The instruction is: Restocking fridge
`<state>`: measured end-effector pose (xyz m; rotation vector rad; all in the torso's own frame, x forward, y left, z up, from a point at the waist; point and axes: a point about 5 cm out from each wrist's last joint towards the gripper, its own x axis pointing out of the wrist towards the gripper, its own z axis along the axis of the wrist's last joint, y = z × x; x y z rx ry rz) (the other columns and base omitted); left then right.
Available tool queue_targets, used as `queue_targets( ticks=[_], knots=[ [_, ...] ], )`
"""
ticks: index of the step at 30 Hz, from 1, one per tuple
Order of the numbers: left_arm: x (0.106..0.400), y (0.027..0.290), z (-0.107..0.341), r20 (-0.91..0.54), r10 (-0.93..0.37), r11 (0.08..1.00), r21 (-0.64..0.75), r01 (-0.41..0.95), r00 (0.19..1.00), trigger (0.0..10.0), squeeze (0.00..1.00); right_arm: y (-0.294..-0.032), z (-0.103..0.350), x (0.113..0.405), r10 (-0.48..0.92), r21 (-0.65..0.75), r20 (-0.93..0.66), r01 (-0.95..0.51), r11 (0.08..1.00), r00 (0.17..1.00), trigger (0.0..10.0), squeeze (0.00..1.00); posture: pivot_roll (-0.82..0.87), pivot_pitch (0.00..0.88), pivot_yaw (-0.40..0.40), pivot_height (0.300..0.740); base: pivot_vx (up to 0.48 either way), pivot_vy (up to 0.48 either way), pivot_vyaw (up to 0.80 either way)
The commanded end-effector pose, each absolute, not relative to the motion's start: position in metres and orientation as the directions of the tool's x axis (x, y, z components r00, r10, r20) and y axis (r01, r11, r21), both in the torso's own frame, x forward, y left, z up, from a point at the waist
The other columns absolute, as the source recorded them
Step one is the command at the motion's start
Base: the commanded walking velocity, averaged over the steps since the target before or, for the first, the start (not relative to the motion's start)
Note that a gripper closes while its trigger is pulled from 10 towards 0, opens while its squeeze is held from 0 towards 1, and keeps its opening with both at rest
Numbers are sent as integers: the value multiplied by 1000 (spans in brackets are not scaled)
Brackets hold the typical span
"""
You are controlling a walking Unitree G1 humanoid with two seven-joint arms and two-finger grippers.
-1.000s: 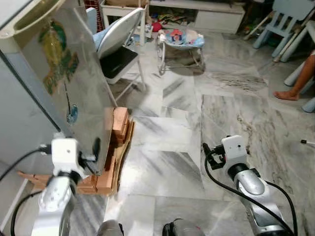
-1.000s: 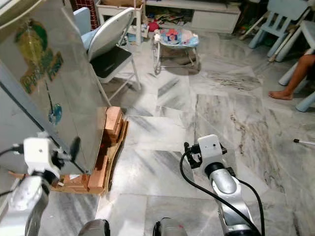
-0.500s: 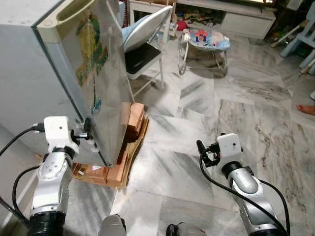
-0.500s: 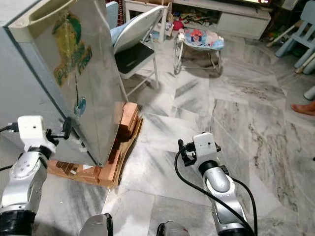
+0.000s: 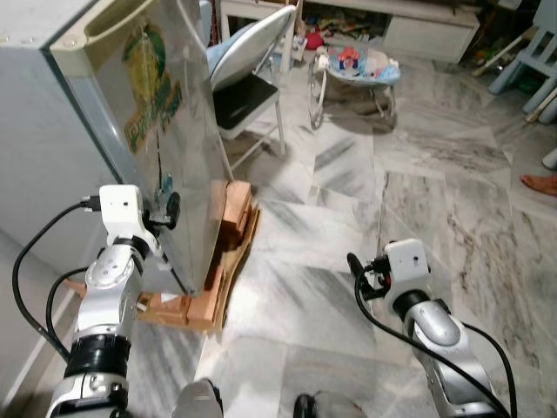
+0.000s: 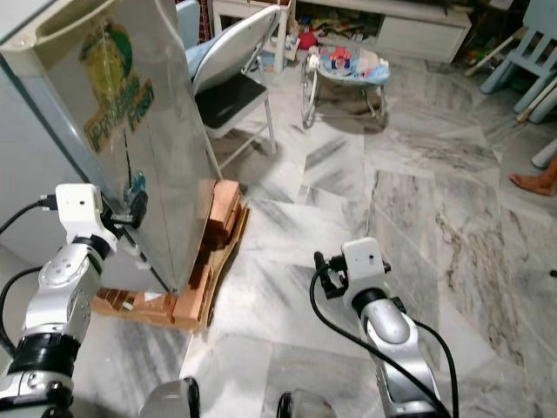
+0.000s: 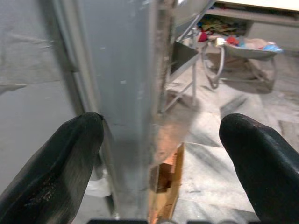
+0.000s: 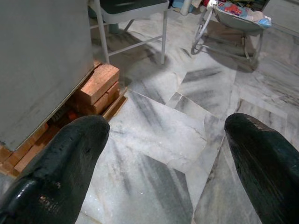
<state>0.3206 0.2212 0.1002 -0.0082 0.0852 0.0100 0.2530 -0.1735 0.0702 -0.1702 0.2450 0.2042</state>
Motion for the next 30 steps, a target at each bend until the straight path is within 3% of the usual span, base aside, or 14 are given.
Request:
queue_targets(
  ticks=[1,9,14,16,18,28,29,30],
  knots=[
    [323,228,103,-82,39,999,17,-38,996,10000,0,-177,72,251,175,-146,-261,-218,965,949,10000,0,-9,150,-46,740,0,0,0],
    [329,234,105,-81,53,998,40,-50,995,10000,0,-176,72,251,180,-145,-268,-224,964,946,10000,0,-12,148,-50,740,0,0,0],
    [337,220,110,-60,-7,1000,4,7,998,10000,0,-177,70,250,177,-144,-276,-223,964,945,10000,0,-17,145,-56,740,0,0,0],
    [343,202,113,-52,-76,997,1,76,996,10000,0,-181,64,249,160,-209,-315,-233,950,935,10000,0,-15,142,-71,740,0,0,0],
    [348,169,115,-52,-221,974,40,223,974,10000,0,-193,57,250,110,-279,-366,-222,934,924,10000,0,-8,146,-78,740,0,0,0],
    [354,94,129,-20,-470,882,14,470,882,10000,0,-202,41,249,74,-295,-465,-233,927,882,10000,0,11,137,-49,740,0,0,0],
    [337,41,131,-1,-630,776,-8,630,776,10000,0,-197,32,246,104,-282,-513,-281,917,852,10000,0,6,124,-46,740,0,0,0],
    [329,21,132,10,-687,726,-22,687,727,10000,0,-195,30,245,113,-273,-528,-294,916,842,10000,0,6,123,-46,740,0,0,0]
  ],
)
